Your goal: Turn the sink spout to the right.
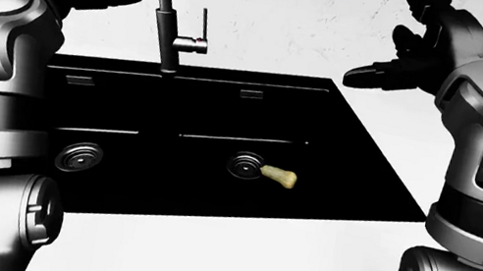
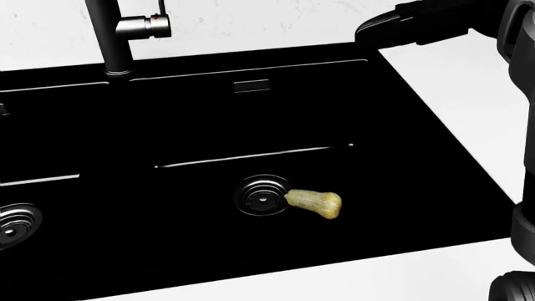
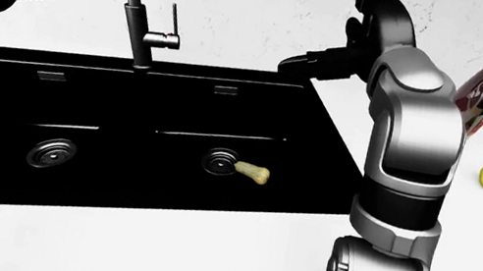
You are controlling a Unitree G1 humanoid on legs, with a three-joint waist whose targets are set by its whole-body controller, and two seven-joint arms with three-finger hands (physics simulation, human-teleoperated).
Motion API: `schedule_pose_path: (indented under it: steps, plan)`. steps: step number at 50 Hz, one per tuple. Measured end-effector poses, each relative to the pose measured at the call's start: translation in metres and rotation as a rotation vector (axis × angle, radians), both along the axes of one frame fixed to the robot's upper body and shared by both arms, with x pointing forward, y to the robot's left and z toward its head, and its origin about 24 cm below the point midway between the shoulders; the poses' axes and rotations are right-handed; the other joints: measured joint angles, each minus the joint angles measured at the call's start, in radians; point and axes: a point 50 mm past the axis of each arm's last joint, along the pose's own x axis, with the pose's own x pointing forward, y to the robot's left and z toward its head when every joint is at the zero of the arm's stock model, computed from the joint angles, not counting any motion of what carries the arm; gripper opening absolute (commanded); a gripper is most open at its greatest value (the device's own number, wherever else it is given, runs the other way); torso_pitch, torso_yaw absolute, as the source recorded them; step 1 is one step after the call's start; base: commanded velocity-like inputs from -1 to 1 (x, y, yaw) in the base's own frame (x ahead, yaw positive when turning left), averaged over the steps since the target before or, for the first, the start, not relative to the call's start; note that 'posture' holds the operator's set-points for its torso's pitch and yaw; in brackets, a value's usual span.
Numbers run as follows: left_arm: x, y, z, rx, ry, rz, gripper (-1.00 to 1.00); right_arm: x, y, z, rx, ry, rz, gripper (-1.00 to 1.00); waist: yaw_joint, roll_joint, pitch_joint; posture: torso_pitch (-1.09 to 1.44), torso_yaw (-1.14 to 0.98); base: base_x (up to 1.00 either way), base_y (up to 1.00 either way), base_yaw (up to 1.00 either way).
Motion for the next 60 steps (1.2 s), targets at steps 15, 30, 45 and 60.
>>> schedule_pose_path:
  steps: [15, 30, 45, 60]
  plan:
    - [-0.001, 0.0, -0.001, -0.002, 0.004, 0.001, 1.0, -0.001, 0.0, 0.0, -0.001, -0.007, 0.001, 1.0, -0.005, 0.0, -0.096, -0.35, 0.0, 0.0, 0.0, 0.0]
    - [0.002, -0.007, -0.003, 0.027, 0.006, -0.005, 1.0, -0.005, 0.0, -0.002, -0.002, -0.024, 0.003, 1.0, 0.002, -0.005, -0.177, -0.43, 0.0, 0.0, 0.0, 0.0]
    - [0.043, -0.022, -0.017, -0.01, 0.097, -0.012, 1.0, -0.006, 0.001, 0.009, -0.004, -0.034, 0.005, 1.0, 0.007, -0.021, -0.181, -0.43, 0.0, 0.0, 0.0, 0.0]
    - [0.05, -0.044, -0.024, 0.014, 0.137, -0.019, 1.0, -0.008, -0.001, 0.005, -0.001, -0.034, 0.005, 1.0, 0.006, -0.022, -0.184, -0.43, 0.0, 0.0, 0.0, 0.0]
